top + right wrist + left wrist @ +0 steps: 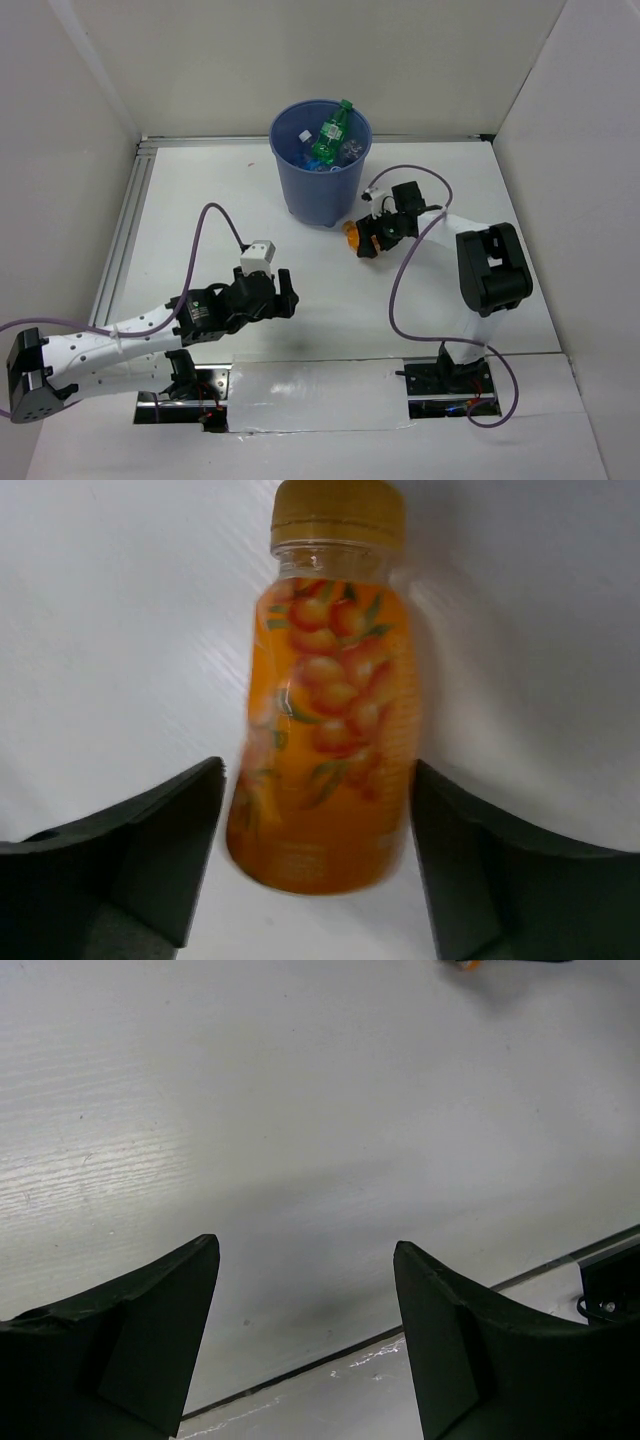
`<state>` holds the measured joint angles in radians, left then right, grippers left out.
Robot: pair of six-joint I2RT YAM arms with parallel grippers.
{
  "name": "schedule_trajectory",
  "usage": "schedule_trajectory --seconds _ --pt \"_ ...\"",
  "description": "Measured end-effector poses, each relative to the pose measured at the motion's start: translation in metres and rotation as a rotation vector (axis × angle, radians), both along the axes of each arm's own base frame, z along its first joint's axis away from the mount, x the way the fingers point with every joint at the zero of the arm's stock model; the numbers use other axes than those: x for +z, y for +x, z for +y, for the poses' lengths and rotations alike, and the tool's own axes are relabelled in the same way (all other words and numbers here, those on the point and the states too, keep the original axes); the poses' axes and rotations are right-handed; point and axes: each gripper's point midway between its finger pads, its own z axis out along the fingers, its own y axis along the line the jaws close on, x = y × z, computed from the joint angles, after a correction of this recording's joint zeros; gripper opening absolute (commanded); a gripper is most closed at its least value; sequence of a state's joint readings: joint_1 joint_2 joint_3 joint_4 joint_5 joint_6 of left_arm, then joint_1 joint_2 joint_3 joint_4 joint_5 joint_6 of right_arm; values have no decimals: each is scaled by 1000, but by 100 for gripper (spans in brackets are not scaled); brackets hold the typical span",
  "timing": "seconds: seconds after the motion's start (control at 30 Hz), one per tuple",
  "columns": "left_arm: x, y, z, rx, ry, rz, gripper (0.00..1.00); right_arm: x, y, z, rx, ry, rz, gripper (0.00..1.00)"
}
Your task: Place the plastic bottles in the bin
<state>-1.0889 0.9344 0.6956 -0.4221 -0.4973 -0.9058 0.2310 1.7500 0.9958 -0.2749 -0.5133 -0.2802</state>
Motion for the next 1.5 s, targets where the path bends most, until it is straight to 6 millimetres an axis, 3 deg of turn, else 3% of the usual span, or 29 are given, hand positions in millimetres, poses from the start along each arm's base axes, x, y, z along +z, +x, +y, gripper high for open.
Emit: schedule_trajectory --seconds 0.13,0.23,0.3,0.37,0.4,0.53,0.63,0.7,0.77,0.9,1.03,1.07,1.1,1.2,1.3,1.5 --pt "0 -1 0 11 -11 7 83 2 9 6 -5 8 -13 27" --pt "0 -1 1 12 -10 8 84 9 6 1 2 3 -17 16" --pt "0 0 1 12 -9 6 84 25 0 -5 18 0 -36 13" --pt "1 0 1 11 -9 3 84 56 -16 -15 98 8 -94 9" --pt "1 0 0 11 -9 2 84 75 -13 -20 89 14 -151 9" --pt "1 3 -6 0 -25 -13 85 162 -42 -36 255 14 -435 1" --pt "-3 6 -10 -13 -13 -17 85 227 -66 -30 339 39 -671 1" --pt "-6 8 -13 -26 -4 -20 85 261 -74 -19 365 84 -767 4" --pt "-9 8 -16 -36 2 -16 85 291 -69 -7 363 132 -819 9" --pt "-11 9 -20 -56 15 -20 85 332 -24 26 336 218 -835 17" --pt "-6 9 -21 -58 -3 -29 85 328 39 60 284 263 -752 33" --pt "-3 9 -21 -58 -14 -34 85 321 51 65 271 266 -722 44" --pt "0 8 -20 -58 -27 -40 85 314 61 70 257 268 -694 63" --pt "12 7 -18 -56 -66 -61 85 297 79 76 221 266 -630 96" --pt "19 6 -16 -54 -88 -74 85 296 86 77 207 262 -616 100" --pt "18 6 -14 -54 -85 -74 85 321 88 72 162 250 -673 100"
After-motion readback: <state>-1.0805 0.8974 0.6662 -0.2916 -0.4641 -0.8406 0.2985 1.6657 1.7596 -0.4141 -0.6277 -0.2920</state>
